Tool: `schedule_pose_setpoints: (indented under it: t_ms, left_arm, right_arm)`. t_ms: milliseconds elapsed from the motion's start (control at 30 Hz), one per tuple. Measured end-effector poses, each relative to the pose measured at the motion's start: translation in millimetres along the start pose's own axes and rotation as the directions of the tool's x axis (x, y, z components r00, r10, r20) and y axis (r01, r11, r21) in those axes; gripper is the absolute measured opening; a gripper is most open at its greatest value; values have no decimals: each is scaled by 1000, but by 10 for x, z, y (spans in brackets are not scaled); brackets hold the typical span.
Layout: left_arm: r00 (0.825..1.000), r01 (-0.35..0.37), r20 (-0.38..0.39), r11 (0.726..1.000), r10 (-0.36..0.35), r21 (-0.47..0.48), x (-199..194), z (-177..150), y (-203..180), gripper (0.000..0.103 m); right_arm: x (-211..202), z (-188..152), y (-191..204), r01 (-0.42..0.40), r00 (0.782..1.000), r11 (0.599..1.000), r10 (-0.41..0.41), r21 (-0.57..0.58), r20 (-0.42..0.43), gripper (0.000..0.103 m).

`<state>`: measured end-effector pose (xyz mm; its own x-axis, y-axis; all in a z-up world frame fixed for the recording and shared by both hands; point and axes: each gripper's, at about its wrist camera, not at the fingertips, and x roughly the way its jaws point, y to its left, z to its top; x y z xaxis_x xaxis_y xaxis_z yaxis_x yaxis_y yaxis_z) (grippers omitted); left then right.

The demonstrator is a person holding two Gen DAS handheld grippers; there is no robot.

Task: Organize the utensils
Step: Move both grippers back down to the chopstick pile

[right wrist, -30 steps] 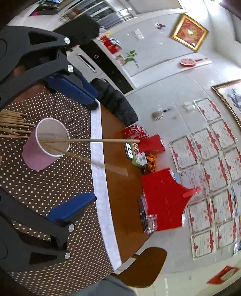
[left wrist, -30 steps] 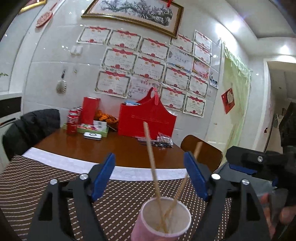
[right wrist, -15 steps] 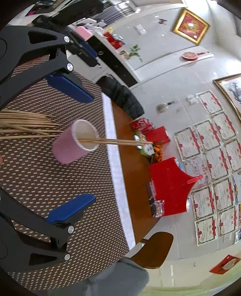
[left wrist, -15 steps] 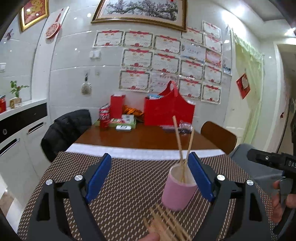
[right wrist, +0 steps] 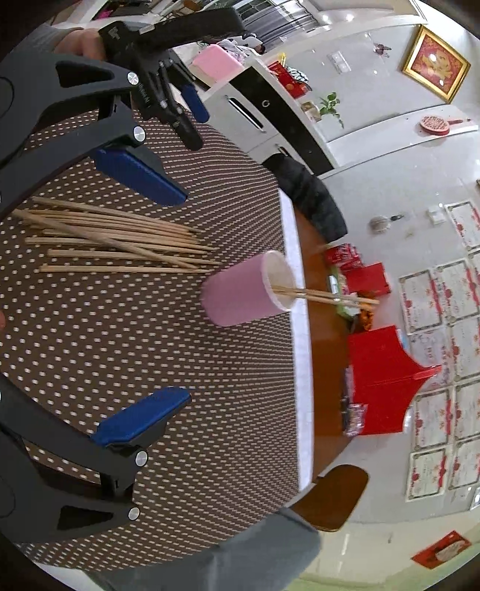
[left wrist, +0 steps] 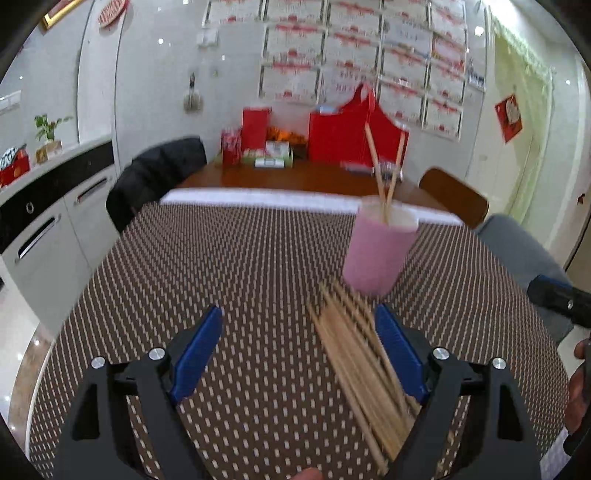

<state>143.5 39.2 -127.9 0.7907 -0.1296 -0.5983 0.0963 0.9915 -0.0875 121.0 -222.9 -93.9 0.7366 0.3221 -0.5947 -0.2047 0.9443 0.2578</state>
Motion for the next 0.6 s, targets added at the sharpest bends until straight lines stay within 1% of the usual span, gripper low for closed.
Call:
schedule_pose_setpoints:
  t_ms: [100, 200, 333, 433, 467, 500, 600]
  left_arm:
    - [998, -7, -62, 1000, 8, 13, 82, -175, -49, 83]
    - [991, -11, -129, 999, 16, 36, 203, -336, -118, 83]
    - [975, -18, -219, 999, 29, 49, 417, -491, -174, 83]
    - [962, -32, -270, 998, 47, 57, 557, -591, -197, 83]
    - [958, -39, -282, 997, 54, 59, 592, -614, -196, 84]
    - [960, -26, -277, 999, 39, 47, 602, -627, -184, 84]
    - [961, -30, -275, 998, 42, 49, 593, -613, -177, 84]
  right_arm:
    - [31, -110, -46, 0, 1000, 1000, 0, 14, -24, 97]
    - [48, -183, -88, 1, 999, 1000, 1, 30, -37, 97]
    - [100, -263, -130, 8, 998, 999, -6, 38, -65, 97]
    - [140, -306, -161, 13, 997, 999, -9, 43, -79, 97]
    - [160, -325, -173, 15, 996, 999, -11, 45, -86, 97]
    - [173, -339, -181, 17, 996, 999, -13, 45, -91, 97]
    - [234, -368, -194, 22, 994, 999, -17, 43, -109, 97]
